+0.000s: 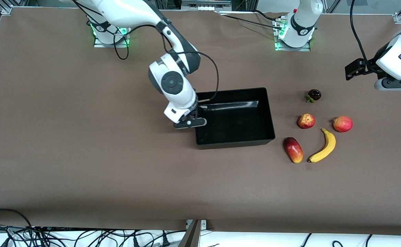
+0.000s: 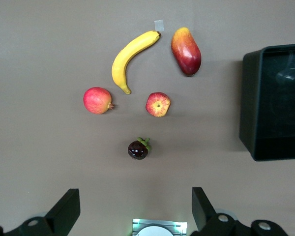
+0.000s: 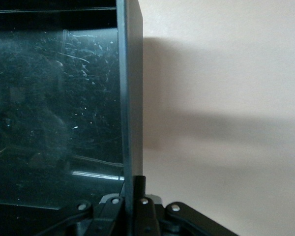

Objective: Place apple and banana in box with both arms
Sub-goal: 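Slide the black box with the right gripper toward the fruit, then reach the left gripper down and grasp the red-yellow apple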

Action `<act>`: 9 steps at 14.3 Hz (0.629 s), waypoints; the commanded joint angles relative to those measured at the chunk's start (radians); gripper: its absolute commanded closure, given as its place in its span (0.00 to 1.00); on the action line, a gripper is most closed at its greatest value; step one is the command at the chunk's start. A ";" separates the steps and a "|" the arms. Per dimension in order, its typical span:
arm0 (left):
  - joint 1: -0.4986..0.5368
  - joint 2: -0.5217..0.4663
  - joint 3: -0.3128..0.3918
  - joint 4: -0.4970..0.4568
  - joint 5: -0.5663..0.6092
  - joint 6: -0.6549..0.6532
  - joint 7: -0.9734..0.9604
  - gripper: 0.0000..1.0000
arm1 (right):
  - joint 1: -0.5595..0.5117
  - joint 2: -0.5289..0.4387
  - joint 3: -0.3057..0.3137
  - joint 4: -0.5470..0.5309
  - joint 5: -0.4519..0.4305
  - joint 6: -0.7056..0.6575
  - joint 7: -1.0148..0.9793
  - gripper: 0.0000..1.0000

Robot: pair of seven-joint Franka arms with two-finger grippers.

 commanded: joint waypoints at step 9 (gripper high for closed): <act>0.008 0.021 -0.002 0.030 -0.025 -0.087 0.004 0.00 | 0.001 0.119 -0.010 0.112 0.021 0.015 0.108 1.00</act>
